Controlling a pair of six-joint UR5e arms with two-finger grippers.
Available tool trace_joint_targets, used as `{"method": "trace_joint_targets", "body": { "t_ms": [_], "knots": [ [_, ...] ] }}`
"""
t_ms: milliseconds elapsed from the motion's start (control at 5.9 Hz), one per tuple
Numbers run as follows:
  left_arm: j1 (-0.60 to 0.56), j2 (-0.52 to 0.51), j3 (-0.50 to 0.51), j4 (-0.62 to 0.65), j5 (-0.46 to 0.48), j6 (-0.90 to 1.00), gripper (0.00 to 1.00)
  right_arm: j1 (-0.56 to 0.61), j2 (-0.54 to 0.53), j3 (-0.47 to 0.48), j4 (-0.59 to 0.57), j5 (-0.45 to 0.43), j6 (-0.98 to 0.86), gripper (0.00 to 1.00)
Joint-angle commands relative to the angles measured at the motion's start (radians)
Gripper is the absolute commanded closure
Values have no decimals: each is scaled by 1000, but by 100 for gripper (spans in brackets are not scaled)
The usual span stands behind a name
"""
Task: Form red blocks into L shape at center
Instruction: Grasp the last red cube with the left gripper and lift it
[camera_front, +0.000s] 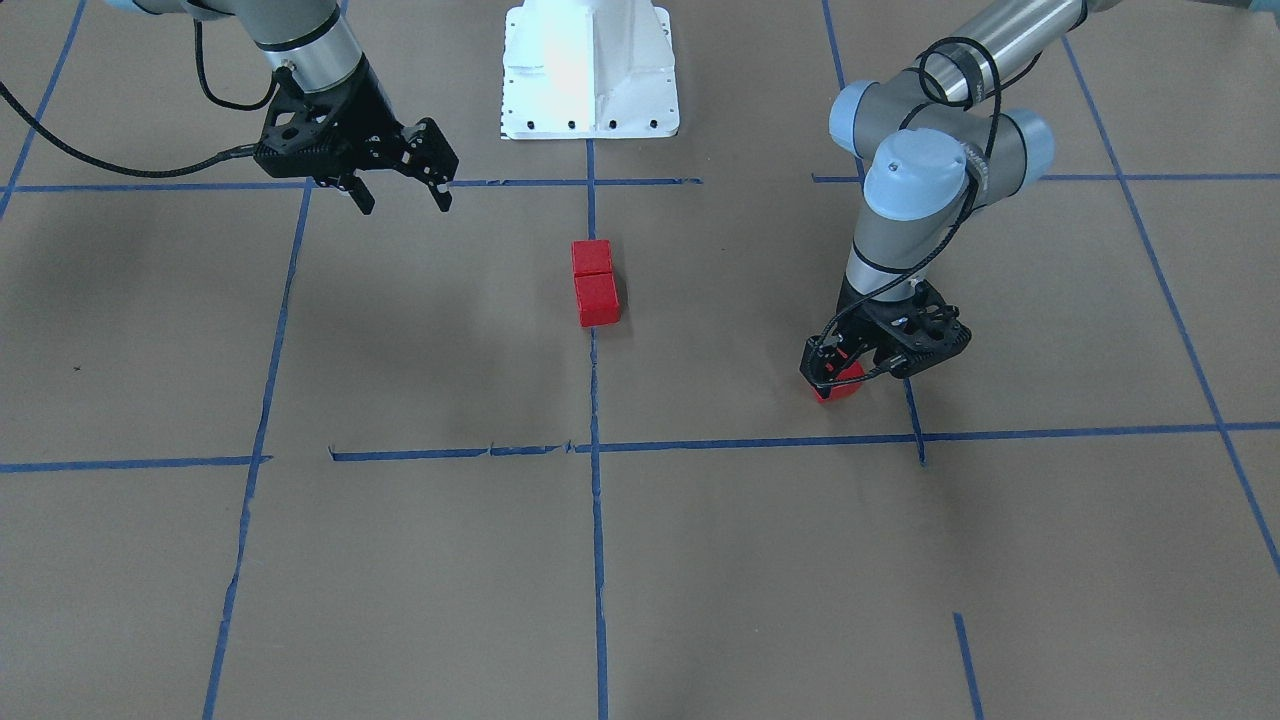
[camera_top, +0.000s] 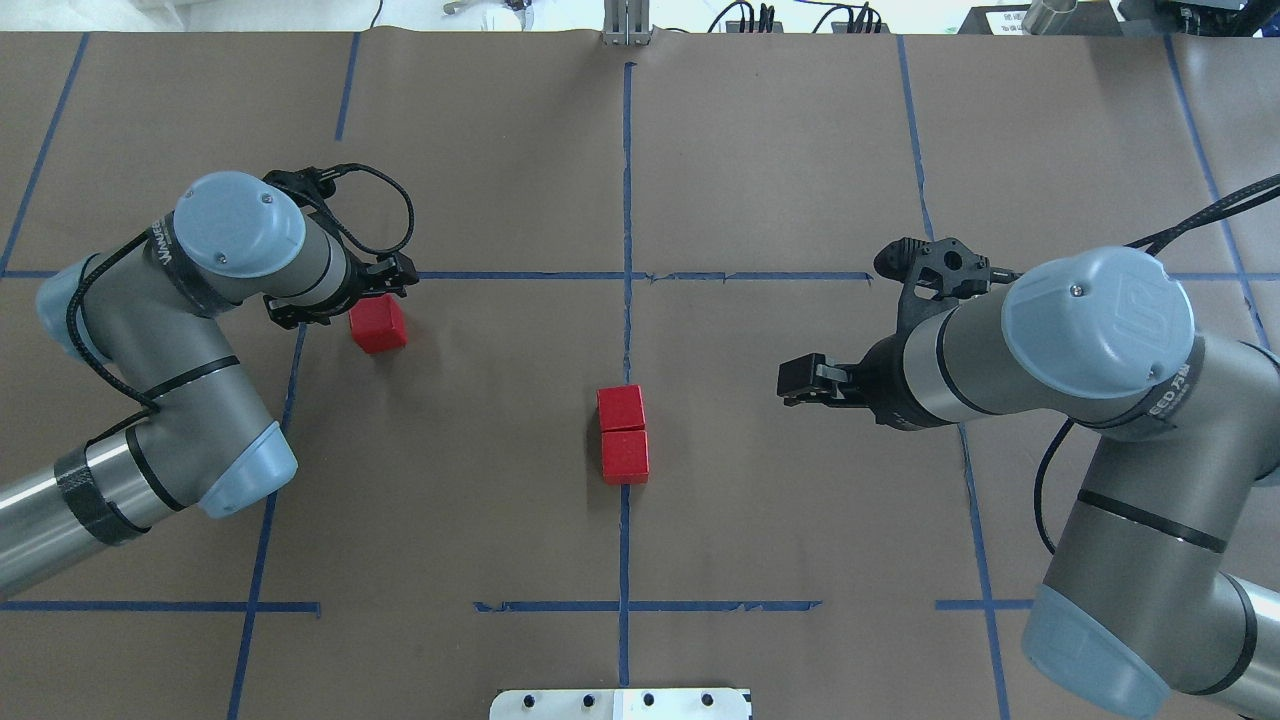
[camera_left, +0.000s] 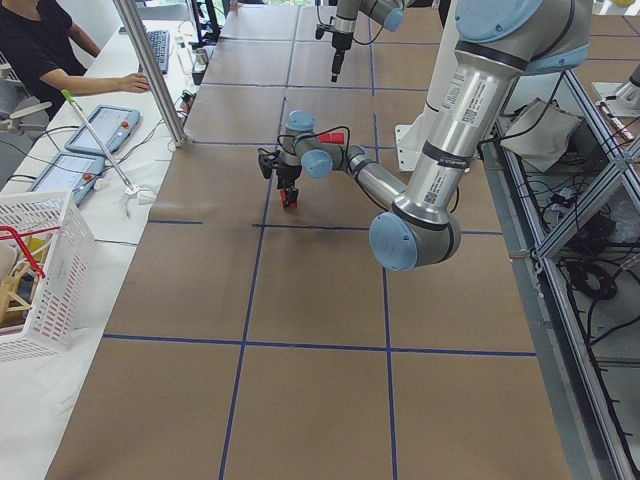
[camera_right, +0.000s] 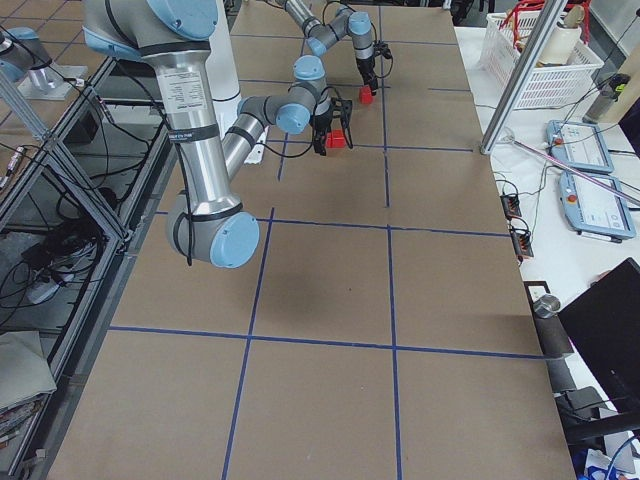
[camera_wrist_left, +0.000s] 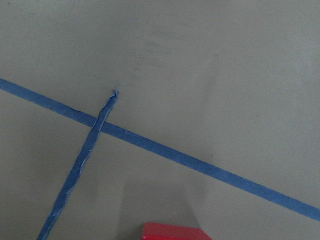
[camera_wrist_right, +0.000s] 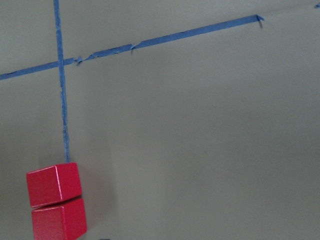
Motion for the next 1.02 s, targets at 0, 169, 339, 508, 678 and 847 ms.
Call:
{"method": "trace_joint_targets", "body": {
  "t_ms": [0, 169, 339, 508, 678, 847],
  "knots": [
    [2, -3, 2, 0, 0, 0, 25, 0, 2, 0, 0, 0, 0, 0],
    [5, -7, 3, 1, 0, 0, 24, 0, 0, 0, 0, 0, 0, 0],
    [6, -11, 14, 0, 0, 0, 20, 0, 0, 0, 0, 0, 0, 0],
    [8, -26, 32, -2, 0, 2, 21, 0, 2, 0, 0, 0, 0, 0],
    [11, -28, 28, 0, 0, 2, 64, 0, 2, 2, 0, 0, 0, 0],
    [9, -28, 19, 0, -2, 3, 94, 0, 2, 2, 0, 0, 0, 0]
  ]
}}
